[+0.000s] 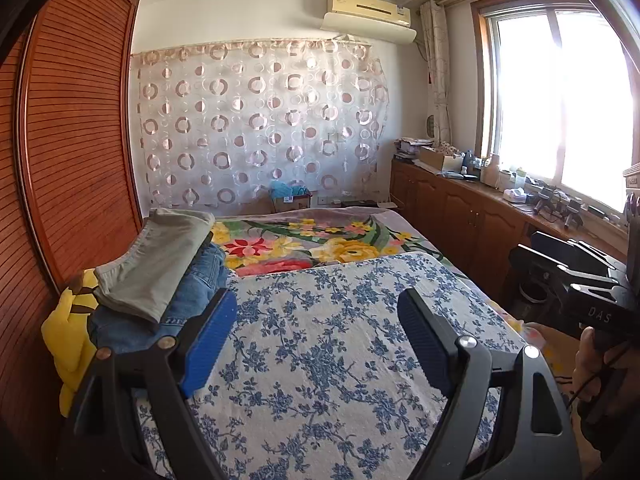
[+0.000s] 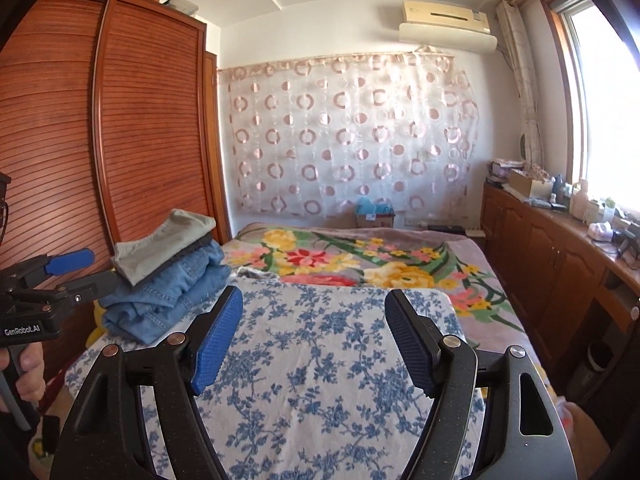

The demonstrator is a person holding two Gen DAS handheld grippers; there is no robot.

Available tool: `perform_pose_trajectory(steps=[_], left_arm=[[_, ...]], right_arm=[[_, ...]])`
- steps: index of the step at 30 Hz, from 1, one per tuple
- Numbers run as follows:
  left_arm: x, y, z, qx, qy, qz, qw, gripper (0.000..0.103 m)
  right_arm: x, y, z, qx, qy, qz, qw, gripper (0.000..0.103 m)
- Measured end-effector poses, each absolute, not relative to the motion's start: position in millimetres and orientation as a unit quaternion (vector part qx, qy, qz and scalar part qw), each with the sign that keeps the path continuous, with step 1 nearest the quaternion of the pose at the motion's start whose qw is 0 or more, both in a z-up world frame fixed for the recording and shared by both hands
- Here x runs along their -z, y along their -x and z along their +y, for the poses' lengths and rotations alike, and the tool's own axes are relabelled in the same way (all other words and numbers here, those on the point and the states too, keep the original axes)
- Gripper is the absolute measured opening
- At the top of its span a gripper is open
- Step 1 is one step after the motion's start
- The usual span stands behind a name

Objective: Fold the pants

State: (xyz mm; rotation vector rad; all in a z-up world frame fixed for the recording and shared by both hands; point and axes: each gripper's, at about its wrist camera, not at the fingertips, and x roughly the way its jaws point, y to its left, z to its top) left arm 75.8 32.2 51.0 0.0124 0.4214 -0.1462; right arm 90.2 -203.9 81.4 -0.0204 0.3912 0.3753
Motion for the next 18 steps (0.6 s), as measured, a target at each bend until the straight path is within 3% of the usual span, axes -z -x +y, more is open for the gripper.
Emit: perform_pose_trajectory(steps=[18], left_arm=[[-38.5, -37.3, 14.3, 0.075, -0.011, 0.215, 0.974, 0.083]], right_arm=[[-65.5, -44.4, -229.5, -0.155, -0.005, 0.204, 0.967, 0.075]])
